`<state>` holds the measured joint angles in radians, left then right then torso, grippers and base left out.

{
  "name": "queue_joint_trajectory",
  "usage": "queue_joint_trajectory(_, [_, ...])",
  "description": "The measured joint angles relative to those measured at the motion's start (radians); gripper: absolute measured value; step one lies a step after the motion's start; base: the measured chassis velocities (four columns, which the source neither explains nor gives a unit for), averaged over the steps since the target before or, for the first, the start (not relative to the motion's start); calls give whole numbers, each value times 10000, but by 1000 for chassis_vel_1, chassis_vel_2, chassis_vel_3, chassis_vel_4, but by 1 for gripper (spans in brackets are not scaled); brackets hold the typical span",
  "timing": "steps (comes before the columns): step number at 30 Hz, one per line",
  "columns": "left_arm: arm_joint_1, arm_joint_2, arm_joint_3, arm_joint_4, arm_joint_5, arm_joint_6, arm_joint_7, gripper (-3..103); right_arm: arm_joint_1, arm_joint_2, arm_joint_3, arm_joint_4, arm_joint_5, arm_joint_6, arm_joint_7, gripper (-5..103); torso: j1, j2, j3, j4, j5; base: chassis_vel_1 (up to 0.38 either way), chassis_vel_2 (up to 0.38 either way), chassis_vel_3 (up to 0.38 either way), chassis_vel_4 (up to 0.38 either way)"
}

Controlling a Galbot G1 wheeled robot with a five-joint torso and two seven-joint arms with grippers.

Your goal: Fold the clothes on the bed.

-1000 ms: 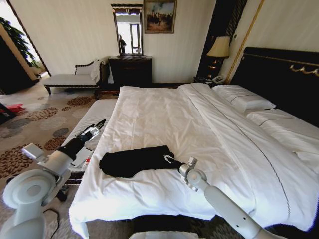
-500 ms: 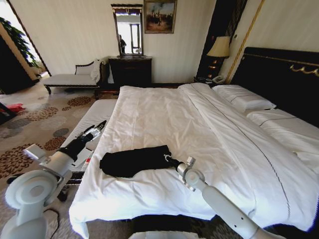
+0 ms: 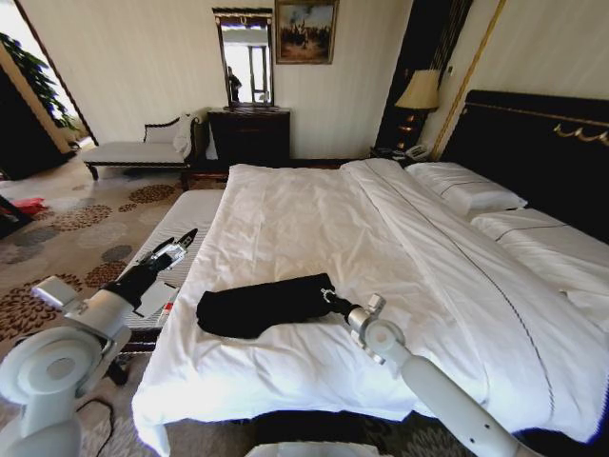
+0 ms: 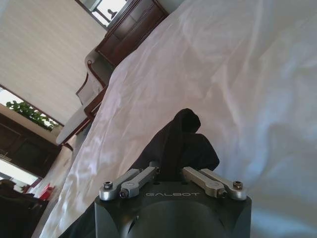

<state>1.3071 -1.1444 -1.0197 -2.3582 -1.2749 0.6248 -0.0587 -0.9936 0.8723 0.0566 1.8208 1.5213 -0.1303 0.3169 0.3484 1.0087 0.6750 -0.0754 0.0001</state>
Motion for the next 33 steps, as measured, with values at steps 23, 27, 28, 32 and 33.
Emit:
queue_joint_trajectory(23, [76, 136, -407, -161, -386, 51, -167, 100, 1901, 55, -2349, 174, -674, 50, 289, 6, 0, 0, 0, 4, -2, 0, 0, 0, 0])
queue_joint_trajectory(27, [181, 144, -524, -143, -354, 61, -186, 100, 2832, 540, -3288, -129, -727, 74, 248, 6, 1, 0, 0, 2, -4, 0, 0, 0, 0])
queue_joint_trajectory(28, [221, 145, -588, -144, -352, 63, -188, 100, 3059, 665, -3501, -232, -733, 81, 220, 6, 2, 0, 0, 2, -3, 0, 0, 0, 0])
queue_joint_trajectory(32, [377, 193, -881, -157, -347, 75, -191, 100, 3761, 1186, -4211, -805, -761, 110, 71, 6, 2, 0, 0, 2, -6, 0, 0, 0, 0])
queue_joint_trajectory(33, [400, 232, -1031, -152, -365, 78, -192, 100, 3956, 1429, -4444, -1024, -793, 131, 16, 6, 1, 0, 0, 2, -5, 0, 0, 0, 0])
